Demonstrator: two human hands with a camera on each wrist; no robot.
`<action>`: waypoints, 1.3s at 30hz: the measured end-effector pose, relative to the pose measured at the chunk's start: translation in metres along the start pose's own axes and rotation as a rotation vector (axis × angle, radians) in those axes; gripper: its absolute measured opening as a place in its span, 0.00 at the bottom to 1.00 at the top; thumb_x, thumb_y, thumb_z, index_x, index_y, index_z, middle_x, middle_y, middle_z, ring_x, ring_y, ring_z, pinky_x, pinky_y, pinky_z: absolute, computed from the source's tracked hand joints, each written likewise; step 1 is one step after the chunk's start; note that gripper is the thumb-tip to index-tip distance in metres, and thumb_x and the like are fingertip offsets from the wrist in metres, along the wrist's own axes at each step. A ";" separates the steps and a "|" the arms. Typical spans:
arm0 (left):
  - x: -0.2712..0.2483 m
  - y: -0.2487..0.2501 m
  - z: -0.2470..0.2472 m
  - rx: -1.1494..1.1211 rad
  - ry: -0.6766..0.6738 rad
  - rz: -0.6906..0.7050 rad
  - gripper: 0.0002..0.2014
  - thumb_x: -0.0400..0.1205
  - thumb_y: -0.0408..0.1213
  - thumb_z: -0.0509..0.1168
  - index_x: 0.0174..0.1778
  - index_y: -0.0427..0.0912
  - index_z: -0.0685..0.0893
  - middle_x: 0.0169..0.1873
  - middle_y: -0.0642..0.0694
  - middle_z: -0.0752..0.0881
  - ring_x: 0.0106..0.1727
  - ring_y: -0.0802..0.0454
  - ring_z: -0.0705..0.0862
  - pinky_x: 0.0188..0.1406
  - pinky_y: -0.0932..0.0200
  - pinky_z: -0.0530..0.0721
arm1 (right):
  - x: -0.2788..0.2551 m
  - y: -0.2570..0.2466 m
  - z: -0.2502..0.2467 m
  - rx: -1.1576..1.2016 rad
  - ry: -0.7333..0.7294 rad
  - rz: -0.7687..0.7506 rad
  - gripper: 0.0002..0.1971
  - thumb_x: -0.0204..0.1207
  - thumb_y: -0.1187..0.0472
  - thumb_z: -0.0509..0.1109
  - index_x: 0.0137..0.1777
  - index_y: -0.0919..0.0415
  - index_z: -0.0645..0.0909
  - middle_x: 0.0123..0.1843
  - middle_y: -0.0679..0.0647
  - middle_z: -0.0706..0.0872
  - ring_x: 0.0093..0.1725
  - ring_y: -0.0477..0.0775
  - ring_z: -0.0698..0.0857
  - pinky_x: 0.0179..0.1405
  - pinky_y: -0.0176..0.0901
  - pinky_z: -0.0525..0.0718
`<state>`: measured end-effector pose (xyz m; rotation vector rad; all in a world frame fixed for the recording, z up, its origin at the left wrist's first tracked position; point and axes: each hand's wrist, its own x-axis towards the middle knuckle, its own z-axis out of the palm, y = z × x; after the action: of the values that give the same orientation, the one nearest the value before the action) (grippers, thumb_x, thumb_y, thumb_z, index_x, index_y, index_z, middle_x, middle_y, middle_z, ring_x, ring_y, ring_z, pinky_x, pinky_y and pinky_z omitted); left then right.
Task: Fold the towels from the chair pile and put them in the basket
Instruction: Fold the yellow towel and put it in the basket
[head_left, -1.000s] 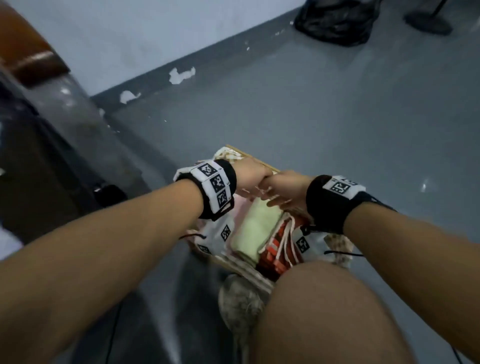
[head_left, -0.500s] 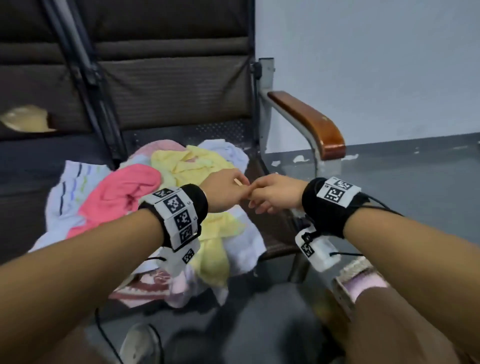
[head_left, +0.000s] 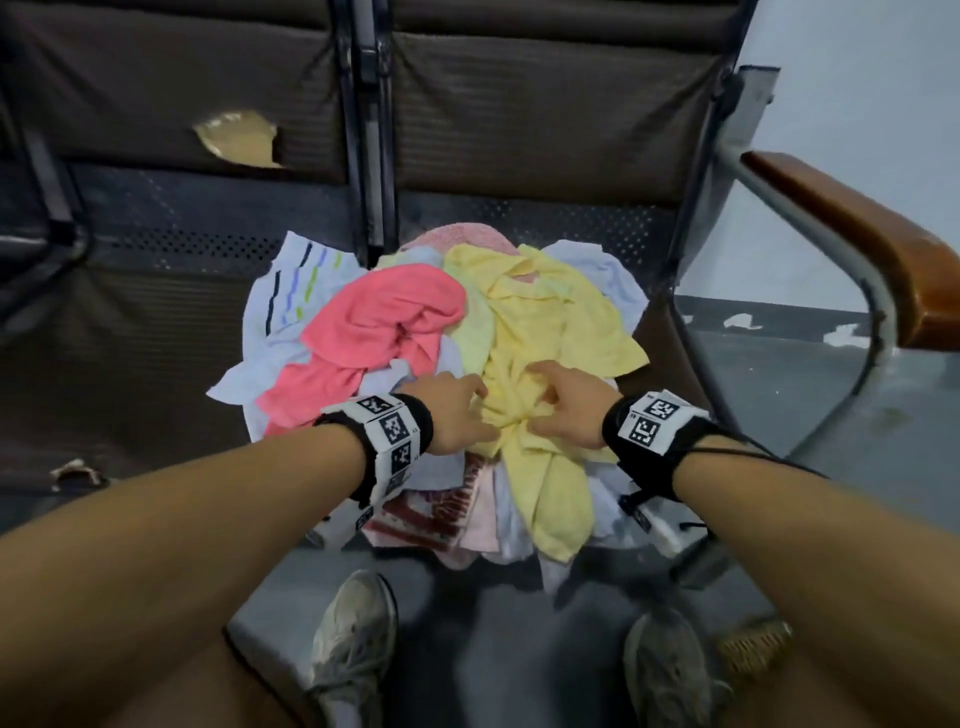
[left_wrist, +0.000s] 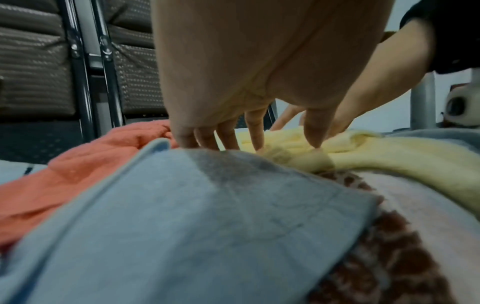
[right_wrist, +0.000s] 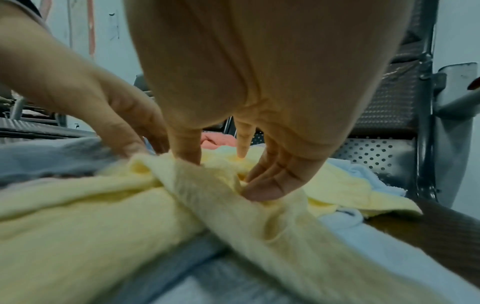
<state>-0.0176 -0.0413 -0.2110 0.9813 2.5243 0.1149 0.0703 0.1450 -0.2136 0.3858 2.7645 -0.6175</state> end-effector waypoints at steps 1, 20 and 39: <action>0.002 0.004 0.002 -0.015 0.028 0.015 0.35 0.76 0.67 0.64 0.76 0.54 0.72 0.65 0.43 0.82 0.62 0.41 0.83 0.61 0.45 0.82 | 0.004 0.001 0.001 -0.021 0.015 -0.005 0.39 0.75 0.46 0.76 0.84 0.49 0.65 0.69 0.57 0.83 0.65 0.58 0.83 0.56 0.42 0.79; -0.004 0.067 -0.043 -1.004 0.392 0.218 0.09 0.82 0.48 0.69 0.45 0.49 0.91 0.44 0.50 0.93 0.48 0.52 0.91 0.48 0.57 0.85 | -0.008 0.010 -0.046 0.488 0.256 -0.413 0.24 0.77 0.67 0.75 0.73 0.60 0.78 0.66 0.51 0.85 0.66 0.49 0.83 0.66 0.40 0.81; -0.030 0.065 -0.044 -0.785 0.428 0.247 0.07 0.78 0.41 0.70 0.49 0.44 0.87 0.45 0.49 0.90 0.51 0.47 0.87 0.50 0.54 0.81 | -0.027 0.011 -0.066 0.580 0.243 -0.255 0.19 0.69 0.56 0.78 0.60 0.53 0.84 0.55 0.49 0.89 0.56 0.50 0.87 0.60 0.46 0.85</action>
<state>0.0247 -0.0092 -0.1456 0.9721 2.3208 1.3927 0.0850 0.1786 -0.1517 0.2325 2.8333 -1.5404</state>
